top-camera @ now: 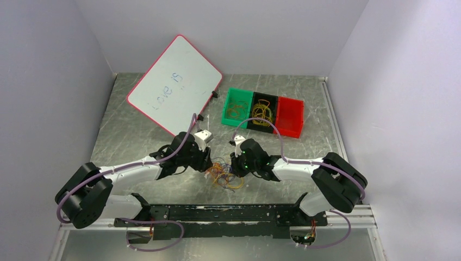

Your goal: Untangle the cables

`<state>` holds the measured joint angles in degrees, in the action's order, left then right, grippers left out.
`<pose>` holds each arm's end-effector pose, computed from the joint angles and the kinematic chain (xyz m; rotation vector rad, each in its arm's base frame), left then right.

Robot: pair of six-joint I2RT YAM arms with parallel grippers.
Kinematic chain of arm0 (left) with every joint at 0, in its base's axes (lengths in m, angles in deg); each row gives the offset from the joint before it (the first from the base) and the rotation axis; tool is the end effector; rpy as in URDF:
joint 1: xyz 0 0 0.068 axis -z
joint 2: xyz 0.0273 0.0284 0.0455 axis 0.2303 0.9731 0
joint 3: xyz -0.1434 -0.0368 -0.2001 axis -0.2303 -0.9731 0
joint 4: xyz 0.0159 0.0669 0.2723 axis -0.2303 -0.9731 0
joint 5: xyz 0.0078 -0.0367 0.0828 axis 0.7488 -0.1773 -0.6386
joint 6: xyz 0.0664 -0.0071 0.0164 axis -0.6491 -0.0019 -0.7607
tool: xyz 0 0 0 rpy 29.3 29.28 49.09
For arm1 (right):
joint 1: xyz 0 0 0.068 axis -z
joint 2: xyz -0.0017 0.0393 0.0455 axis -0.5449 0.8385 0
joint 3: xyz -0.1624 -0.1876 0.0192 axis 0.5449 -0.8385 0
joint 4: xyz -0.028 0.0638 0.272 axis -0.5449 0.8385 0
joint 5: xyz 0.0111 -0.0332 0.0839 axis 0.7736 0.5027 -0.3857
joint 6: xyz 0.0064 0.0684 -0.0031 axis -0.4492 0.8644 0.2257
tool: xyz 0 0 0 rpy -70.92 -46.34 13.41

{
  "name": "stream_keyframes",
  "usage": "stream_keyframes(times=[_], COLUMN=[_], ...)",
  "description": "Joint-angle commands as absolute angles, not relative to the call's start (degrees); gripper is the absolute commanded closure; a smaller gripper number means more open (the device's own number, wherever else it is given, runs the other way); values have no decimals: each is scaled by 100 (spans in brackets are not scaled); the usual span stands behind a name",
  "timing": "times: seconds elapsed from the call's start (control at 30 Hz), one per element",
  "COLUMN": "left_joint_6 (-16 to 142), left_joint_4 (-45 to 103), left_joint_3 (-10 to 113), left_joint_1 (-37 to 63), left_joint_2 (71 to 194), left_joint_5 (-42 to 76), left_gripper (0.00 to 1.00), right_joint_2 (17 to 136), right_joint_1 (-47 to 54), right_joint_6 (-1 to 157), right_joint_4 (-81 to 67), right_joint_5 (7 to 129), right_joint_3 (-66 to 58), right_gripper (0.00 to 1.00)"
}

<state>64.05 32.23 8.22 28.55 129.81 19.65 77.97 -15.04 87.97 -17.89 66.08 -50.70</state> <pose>0.2029 -0.1961 0.1187 0.6937 2.2347 -0.7090 0.1854 0.2203 0.0833 -0.7462 2.3261 0.7381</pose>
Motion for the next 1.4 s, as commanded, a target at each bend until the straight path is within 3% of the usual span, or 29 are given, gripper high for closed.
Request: stream_keyframes(times=[0.0, 0.5, 0.83, 1.37], left_joint_6=[6316, 6270, 6340, 6649], left_joint_4=[3529, 3637, 3551, 2279], left_joint_3=[825, 1007, 1038, 1377], left_joint_1=[2828, 2834, 2828, 2814], left_joint_2=[12934, 13476, 13235, 11617], left_joint_5=[2206, 1912, 1768, 81], left_gripper=[53, 59, 93, 93], right_joint_2=[7889, 7935, 7895, 7794], right_joint_1=[-1463, -1462, -1467, -1469], right_joint_6=[8815, 8806, 8807, 8789], right_joint_4=[-1813, -1812, -1774, -1673], right_joint_5=[6535, 6452, 6520, 6749], right_joint_3=[-5085, -5023, -5042, -5058], right_gripper=[90, 90, 90, 90])
